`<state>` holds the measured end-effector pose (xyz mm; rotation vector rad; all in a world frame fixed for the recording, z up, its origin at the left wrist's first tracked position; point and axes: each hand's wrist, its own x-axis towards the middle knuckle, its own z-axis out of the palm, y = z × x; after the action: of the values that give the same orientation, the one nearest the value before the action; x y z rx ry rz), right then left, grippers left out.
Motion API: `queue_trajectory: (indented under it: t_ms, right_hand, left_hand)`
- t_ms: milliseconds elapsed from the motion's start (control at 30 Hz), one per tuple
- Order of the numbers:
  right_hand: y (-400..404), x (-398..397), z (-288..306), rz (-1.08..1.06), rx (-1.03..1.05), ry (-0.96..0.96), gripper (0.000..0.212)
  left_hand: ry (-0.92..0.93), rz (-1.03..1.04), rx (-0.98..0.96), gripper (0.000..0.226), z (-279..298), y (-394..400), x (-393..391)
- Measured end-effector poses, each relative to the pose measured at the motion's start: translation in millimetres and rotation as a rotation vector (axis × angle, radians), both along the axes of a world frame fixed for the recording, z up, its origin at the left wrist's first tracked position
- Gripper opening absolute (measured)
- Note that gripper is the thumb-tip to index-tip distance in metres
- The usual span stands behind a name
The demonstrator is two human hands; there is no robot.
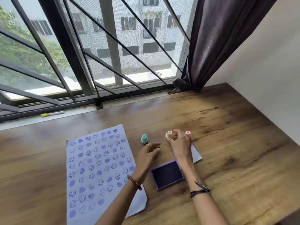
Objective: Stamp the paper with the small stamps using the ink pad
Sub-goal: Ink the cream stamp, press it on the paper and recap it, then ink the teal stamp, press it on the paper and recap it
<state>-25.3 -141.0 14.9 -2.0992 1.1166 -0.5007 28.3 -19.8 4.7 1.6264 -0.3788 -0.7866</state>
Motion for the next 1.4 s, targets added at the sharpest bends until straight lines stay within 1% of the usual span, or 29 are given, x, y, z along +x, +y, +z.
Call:
queue_trajectory:
  t_ms: [67, 100, 167, 200, 267, 367, 433, 500, 567, 667, 733, 833, 933, 1033, 1067, 1100, 1133, 1167, 1267, 1300, 1333, 1400]
  right_hand:
    - [6.9, -5.6, 3.2, -0.067, -0.006, -0.045, 0.025]
    - [12.9, -8.1, 4.7, -0.074, -0.046, -0.059, 0.022]
    - [28.9, -7.6, 6.4, -0.006, -0.126, -0.072, 0.016]
    - [37.1, -4.1, 5.9, 0.049, -0.129, -0.068, 0.015]
    - [50.8, 6.9, 3.0, 0.132, -0.067, -0.034, 0.014]
    - [60.9, 24.8, -5.0, 0.189, -0.044, 0.041, 0.021]
    - [62.4, 34.0, -6.6, 0.203, -0.041, 0.052, 0.025]
    - [62.3, 38.8, -4.5, 0.217, -0.028, 0.055, 0.028]
    - [62.2, 36.8, -1.1, 0.225, -0.008, 0.028, 0.030]
    - [65.6, 22.7, 2.0, 0.249, -0.016, -0.058, 0.021]
    - [69.7, 10.1, 5.8, 0.251, 0.006, -0.085, 0.017]
    - [77.2, -10.0, 13.1, 0.274, 0.089, -0.164, 0.014]
    - [83.0, -27.7, 18.4, 0.288, 0.148, -0.219, 0.012]
    - [87.7, -35.8, 20.0, 0.280, 0.174, -0.233, 0.011]
    - [88.8, -37.7, 19.4, 0.254, 0.218, -0.240, 0.017]
    - [89.1, -39.5, 19.1, 0.211, 0.276, -0.250, 0.025]
    - [88.4, -41.9, 18.7, 0.163, 0.335, -0.265, 0.030]
    - [86.8, -44.8, 19.3, 0.121, 0.391, -0.276, 0.031]
    - [76.5, -56.6, 19.3, 0.068, 0.495, -0.286, 0.019]
    - [73.3, -61.8, 21.4, 0.060, 0.494, -0.260, 0.016]
    - [69.8, -66.9, 22.5, 0.051, 0.479, -0.235, 0.012]
    - [64.6, -76.8, 27.6, 0.044, 0.395, -0.156, 0.001]
  left_hand:
    - [0.040, 0.192, -0.006, 0.025, -5.0, 20.0, 4.7]
    - [0.057, 0.296, -0.014, 0.027, -6.0, 29.4, 9.0]
    - [0.050, 0.429, -0.034, 0.029, -6.5, 41.4, 21.4]
    - [0.019, 0.445, -0.020, 0.028, -6.2, 43.5, 28.0]
    - [-0.066, 0.404, 0.047, 0.026, -4.2, 41.5, 39.5]
    - [-0.139, 0.219, 0.147, 0.029, -2.2, 30.9, 49.3]
    - [-0.163, 0.103, 0.173, 0.029, -0.7, 24.1, 50.0]
    - [-0.143, 0.091, 0.160, 0.026, -0.2, 20.9, 49.3]
    - [-0.090, 0.129, 0.119, 0.022, -0.2, 23.1, 46.9]
    - [0.034, 0.172, -0.022, 0.015, -3.0, 33.9, 41.1]
    - [0.146, 0.165, -0.121, 0.012, -3.2, 41.7, 34.6]
    - [0.330, 0.097, -0.252, 0.015, -1.9, 53.1, 22.1]
    - [0.419, 0.063, -0.317, 0.016, 0.7, 63.2, 14.9]
    - [0.460, 0.059, -0.350, 0.016, 5.0, 67.5, 9.9]
    - [0.459, 0.048, -0.350, 0.016, 6.5, 67.6, 7.9]
    - [0.425, 0.029, -0.334, 0.016, 8.0, 67.8, 5.8]
    - [0.339, 0.008, -0.292, 0.015, 9.1, 68.2, 3.7]
    - [0.193, -0.010, -0.215, 0.014, 9.5, 69.1, 1.9]
    - [-0.365, 0.004, 0.049, 0.014, 7.3, 73.9, -1.8]
    - [-0.490, -0.012, 0.094, 0.014, 6.3, 75.2, -3.6]
    - [-0.573, -0.048, 0.131, 0.014, 5.5, 76.2, -5.9]
    - [-0.663, -0.137, 0.216, 0.019, 3.9, 75.4, -11.1]
